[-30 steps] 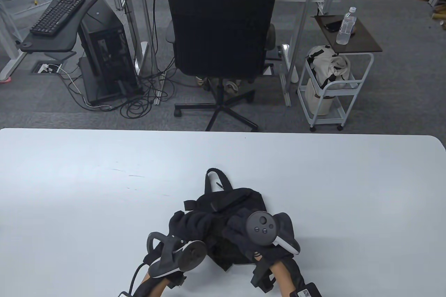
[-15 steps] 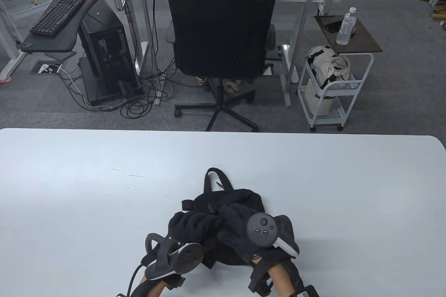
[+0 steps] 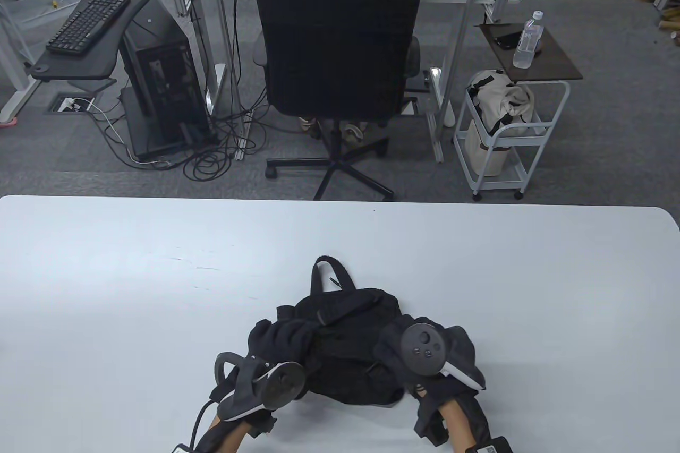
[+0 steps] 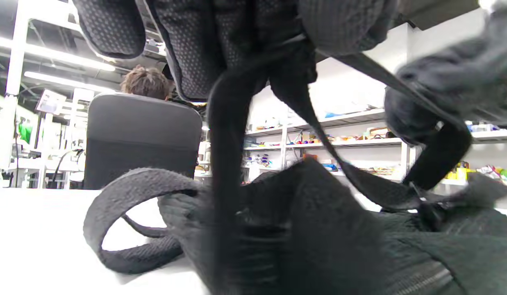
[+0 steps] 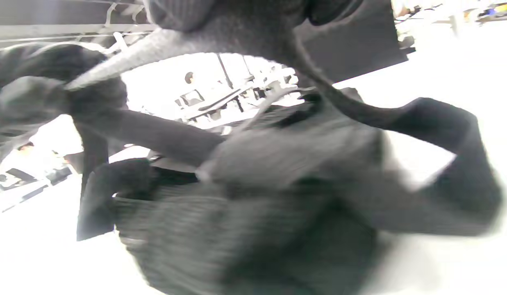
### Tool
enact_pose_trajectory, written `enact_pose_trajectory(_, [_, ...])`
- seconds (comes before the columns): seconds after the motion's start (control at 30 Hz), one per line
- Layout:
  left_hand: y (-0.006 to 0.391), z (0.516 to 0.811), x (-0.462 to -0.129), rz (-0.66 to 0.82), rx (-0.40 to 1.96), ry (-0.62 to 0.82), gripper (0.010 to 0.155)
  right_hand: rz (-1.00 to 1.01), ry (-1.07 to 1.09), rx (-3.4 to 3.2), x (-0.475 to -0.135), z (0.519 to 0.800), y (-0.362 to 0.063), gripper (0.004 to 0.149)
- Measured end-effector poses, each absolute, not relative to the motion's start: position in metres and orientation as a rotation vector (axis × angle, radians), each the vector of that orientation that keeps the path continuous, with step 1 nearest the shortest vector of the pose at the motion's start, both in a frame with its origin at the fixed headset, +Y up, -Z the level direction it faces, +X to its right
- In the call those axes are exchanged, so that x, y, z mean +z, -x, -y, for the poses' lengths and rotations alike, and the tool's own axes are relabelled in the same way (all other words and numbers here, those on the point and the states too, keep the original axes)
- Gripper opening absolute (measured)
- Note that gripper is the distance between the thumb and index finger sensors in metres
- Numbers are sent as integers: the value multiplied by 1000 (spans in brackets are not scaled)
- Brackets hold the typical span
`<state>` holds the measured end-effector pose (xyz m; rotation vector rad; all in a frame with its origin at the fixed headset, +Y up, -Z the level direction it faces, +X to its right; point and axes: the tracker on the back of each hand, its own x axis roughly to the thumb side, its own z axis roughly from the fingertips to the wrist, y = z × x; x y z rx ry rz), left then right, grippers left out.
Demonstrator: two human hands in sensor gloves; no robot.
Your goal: Pull shoulder strap to tighten
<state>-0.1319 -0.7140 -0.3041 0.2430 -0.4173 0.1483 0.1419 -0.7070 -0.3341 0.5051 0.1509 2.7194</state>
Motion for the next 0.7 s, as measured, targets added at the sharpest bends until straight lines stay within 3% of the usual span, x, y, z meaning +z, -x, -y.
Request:
enact_pose_trajectory(0.07, [126,714,-302,426,143,-251,64,-231,-473,2732,-334,708,-143,35])
enact_pose_trajectory(0.1, [125,712,-301,416,114,-274,64,-133,-474,2778,-332,704,-136,38])
enact_pose_trajectory(0.2, [127,710,-300,438,174,-261,64,-93,-593,2635,-330,699,-110,72])
enact_pose_trajectory(0.27, [126,709,-299,444,160,-267,64,-149,-638,2495,-333,703,-89,78])
enact_pose_trajectory(0.33, [124,709,-297,455,161,-271,64,-239,-655,2427,-337,710,-73,73])
enact_pose_trajectory(0.43, [121,711,-297,450,111,-267,64,-174,-650,2434,-335,715,-64,40])
enact_pose_trajectory(0.6, [120,709,-297,459,130,-256,65,-113,-667,2506,-332,702,-78,35])
enact_pose_trajectory(0.7, [133,708,-302,398,129,-278,65,-95,-574,2564,-334,700,-122,34])
